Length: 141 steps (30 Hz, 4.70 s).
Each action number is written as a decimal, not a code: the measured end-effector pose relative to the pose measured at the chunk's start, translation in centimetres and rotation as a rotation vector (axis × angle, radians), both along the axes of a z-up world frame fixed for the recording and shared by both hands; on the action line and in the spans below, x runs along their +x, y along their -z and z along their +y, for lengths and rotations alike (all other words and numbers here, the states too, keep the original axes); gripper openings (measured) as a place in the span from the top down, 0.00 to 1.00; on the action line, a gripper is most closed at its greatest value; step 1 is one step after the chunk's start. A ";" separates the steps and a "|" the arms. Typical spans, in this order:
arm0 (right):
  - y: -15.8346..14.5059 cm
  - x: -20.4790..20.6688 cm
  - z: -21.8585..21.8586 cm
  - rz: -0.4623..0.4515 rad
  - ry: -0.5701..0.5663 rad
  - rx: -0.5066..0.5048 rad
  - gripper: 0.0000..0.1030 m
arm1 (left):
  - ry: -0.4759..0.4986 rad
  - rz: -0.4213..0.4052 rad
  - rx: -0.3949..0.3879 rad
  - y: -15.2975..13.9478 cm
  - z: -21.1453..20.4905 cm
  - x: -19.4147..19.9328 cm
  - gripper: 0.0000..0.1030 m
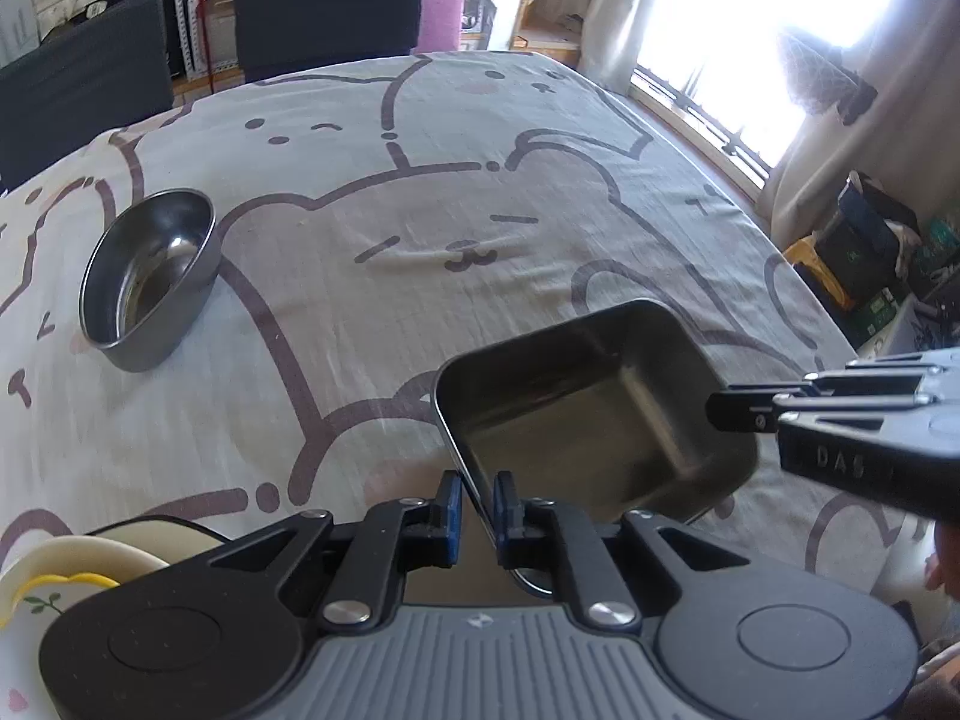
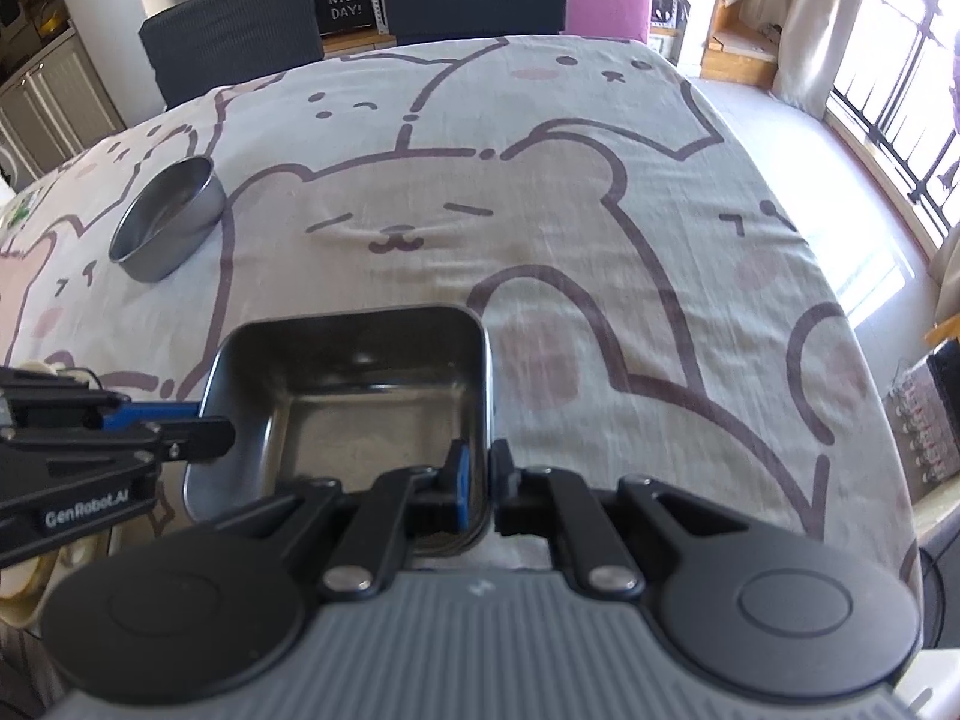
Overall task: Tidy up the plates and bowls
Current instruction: 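Lower the steel tray onto the cloth and open both tools, then move both tools to the oval steel bowl and grasp its rim, then lift the oval steel bowl with both tools and carry it over the tray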
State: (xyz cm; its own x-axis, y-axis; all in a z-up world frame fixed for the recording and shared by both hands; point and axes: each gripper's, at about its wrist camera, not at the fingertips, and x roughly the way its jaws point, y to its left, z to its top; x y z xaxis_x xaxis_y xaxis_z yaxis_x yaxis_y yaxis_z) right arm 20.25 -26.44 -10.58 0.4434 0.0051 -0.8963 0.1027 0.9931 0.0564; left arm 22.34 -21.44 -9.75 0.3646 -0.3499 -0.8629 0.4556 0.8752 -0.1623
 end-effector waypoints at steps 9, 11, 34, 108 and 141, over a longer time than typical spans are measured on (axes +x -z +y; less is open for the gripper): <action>0.8 0.3 -1.5 0.026 0.029 0.034 0.87 | 0.005 0.012 -0.006 0.0 0.0 0.1 0.87; 0.9 0.4 -1.6 0.028 0.028 0.040 0.87 | 0.001 0.022 -0.013 0.1 0.1 0.2 0.87; 0.5 -0.1 -1.0 0.024 -0.009 0.038 0.70 | 0.045 0.037 -0.025 -0.7 -0.2 -0.6 0.61; 1.8 19.8 14.6 -0.150 0.022 0.186 0.25 | -0.439 -0.035 -0.034 1.2 16.5 12.5 0.25; 2.2 16.8 16.1 0.076 -0.148 0.187 0.86 | -0.382 -0.025 -0.038 1.3 15.4 12.8 0.87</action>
State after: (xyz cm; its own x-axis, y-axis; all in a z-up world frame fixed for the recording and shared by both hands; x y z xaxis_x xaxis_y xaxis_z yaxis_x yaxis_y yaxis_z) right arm 37.08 -10.39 -12.82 0.3570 0.2343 -0.9042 -0.0324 0.9705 0.2387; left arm 35.13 -6.08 -11.03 0.4960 -0.2162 -0.8410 0.1019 0.9763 -0.1908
